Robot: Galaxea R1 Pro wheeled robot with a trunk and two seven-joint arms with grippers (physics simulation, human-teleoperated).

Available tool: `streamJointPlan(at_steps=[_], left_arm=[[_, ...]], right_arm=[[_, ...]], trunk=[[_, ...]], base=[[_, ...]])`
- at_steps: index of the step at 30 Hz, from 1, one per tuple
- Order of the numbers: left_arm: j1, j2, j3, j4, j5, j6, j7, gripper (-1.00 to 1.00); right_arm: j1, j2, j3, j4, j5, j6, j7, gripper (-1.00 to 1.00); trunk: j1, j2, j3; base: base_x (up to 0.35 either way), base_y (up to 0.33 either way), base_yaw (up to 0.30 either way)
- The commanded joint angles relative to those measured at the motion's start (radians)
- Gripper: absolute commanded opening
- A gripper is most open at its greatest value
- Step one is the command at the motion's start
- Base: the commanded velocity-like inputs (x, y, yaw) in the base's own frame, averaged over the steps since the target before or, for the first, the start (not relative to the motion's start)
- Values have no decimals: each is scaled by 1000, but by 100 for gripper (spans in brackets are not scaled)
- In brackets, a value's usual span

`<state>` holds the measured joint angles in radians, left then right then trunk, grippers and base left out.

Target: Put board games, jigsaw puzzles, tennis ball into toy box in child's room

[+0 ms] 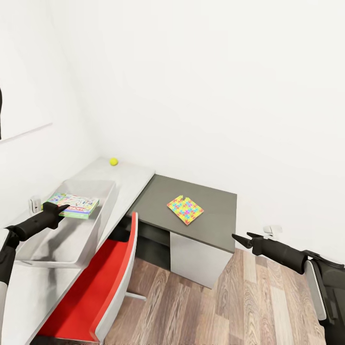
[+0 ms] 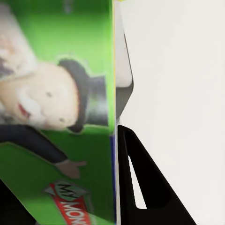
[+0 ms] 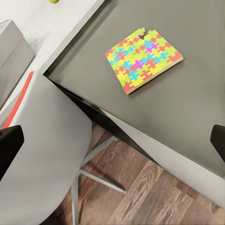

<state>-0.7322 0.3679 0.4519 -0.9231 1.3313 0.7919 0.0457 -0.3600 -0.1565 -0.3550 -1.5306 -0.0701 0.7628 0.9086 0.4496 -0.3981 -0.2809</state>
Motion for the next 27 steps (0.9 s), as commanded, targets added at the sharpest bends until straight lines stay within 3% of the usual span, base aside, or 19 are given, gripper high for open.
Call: streamJointPlan(at_steps=[1,27], left_arm=[[-1,0,2,0,7,5,5,-100],[-2,-1,1,0,7,5,4,-100]], right_arm=[[-1,0,-1,0,-7,9,0,100],[-1,-1,-1,0,-7,9,0,100]], trunk=[[1,-2,-3],[1,-2,-43]], base=[[0,0,0],[0,0,0]])
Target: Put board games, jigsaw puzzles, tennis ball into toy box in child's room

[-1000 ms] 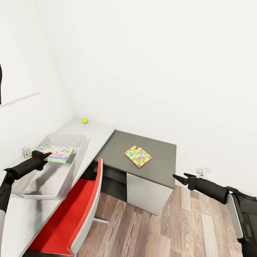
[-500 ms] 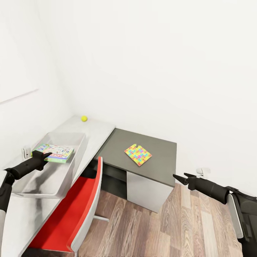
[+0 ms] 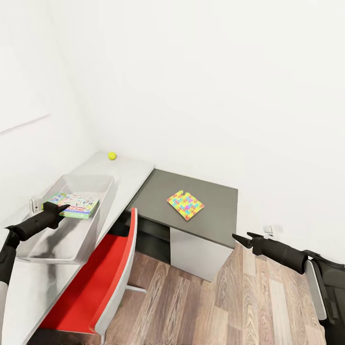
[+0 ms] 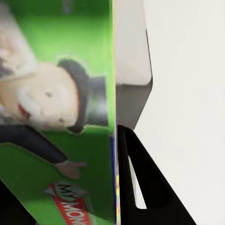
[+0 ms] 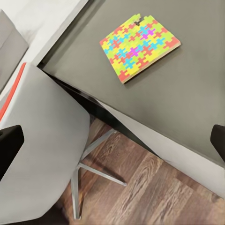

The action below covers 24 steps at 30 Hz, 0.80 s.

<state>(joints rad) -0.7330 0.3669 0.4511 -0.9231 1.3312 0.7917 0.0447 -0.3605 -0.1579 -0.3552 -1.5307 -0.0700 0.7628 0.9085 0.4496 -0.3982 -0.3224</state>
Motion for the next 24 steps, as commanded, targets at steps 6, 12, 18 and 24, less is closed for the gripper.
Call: streamJointPlan(at_steps=[6,12,18,24], left_arm=[[-2,0,3,0,7,5,4,-100],[-2,0,3,0,6,5,4,-100],[-2,0,3,0,6,5,4,-100],[-2,0,3,0,6,4,5,-100]], right_arm=[[0,0,-1,0,-7,9,0,100],[0,0,-1,0,-7,9,0,100],[0,1,-1,0,-8,8,0,100],[0,1,-1,0,-8,8,0,100]], trunk=[[0,-2,-11],[0,-2,-21],[0,-2,-27],[0,-2,-28]], base=[[0,0,0],[0,0,0],[0,0,0],[0,0,0]])
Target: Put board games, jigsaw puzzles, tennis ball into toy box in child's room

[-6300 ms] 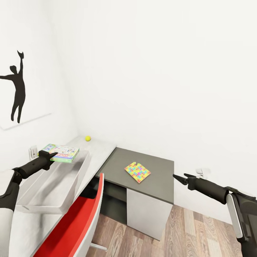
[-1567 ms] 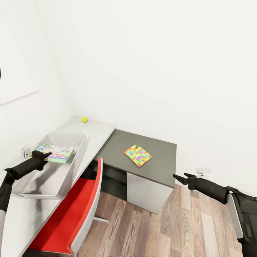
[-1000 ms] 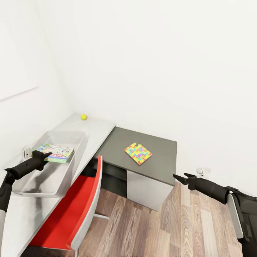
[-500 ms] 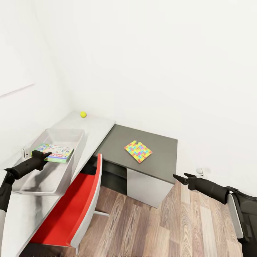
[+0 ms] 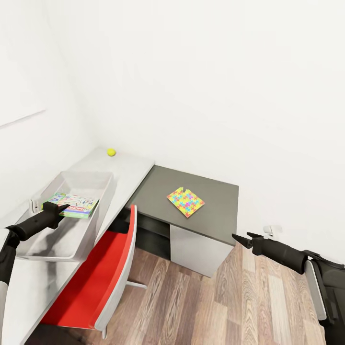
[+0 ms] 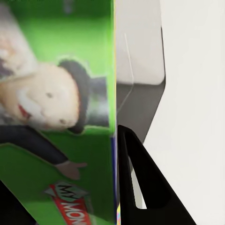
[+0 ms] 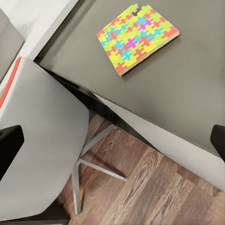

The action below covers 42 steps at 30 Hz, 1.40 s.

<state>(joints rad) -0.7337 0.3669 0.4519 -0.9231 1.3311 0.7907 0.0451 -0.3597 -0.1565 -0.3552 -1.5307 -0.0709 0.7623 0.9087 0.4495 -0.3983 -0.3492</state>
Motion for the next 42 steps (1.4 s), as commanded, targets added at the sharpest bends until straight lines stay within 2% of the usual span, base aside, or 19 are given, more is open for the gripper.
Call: streamJointPlan(at_steps=[1,9,10,42], left_arm=[[-1,0,2,0,7,5,5,-100],[-1,0,2,0,5,5,4,-100],[-1,0,2,0,5,5,4,100],[3,4,4,-4,9,7,3,100]], right_arm=[[-1,0,-1,0,-7,9,-1,100],[-1,-1,-1,-1,-7,9,1,100],[-1,-1,-1,-1,-7,9,1,100],[-1,-2,-2,-2,-7,9,1,100]], trunk=[[1,-2,-2],[1,-2,-2],[1,-2,-2],[1,-2,-2]], base=[[0,0,0],[0,0,0],[0,0,0],[0,0,0]])
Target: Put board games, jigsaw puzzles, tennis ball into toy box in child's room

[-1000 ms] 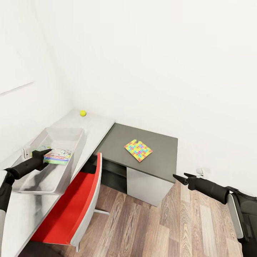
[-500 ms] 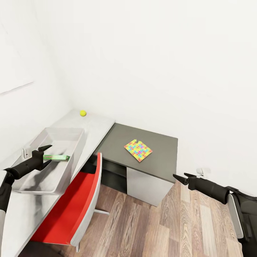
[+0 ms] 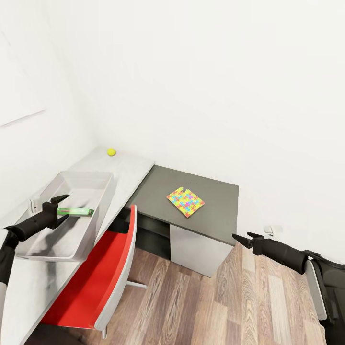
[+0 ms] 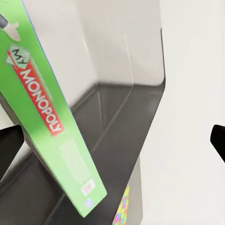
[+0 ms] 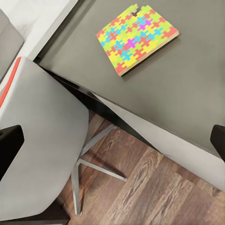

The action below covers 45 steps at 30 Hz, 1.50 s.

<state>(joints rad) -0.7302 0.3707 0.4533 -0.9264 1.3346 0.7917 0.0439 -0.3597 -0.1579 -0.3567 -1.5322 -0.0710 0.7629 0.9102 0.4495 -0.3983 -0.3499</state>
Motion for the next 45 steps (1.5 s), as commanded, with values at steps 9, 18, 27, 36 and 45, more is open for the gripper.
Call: streamJointPlan(at_steps=[9,18,27,36,45], left_arm=[[32,25,4,-20,17,18,-18,100],[76,31,37,-88,19,17,-29,100],[89,32,57,-113,21,22,-30,100],[90,31,60,-168,24,24,-31,100],[91,24,60,-261,31,25,-32,100]], right_arm=[[-1,1,0,0,-7,9,-1,100],[-1,0,0,0,-7,9,-1,100],[-1,0,0,0,-7,9,-1,100],[-1,1,1,0,-7,9,-1,100],[0,1,1,-1,-7,9,-1,100]], trunk=[[1,-2,-2],[1,-2,-2],[1,-2,-2],[1,-2,-2],[1,-2,-2]], base=[[0,0,0],[-22,0,0],[-222,0,0],[-140,0,0],[-33,0,0]])
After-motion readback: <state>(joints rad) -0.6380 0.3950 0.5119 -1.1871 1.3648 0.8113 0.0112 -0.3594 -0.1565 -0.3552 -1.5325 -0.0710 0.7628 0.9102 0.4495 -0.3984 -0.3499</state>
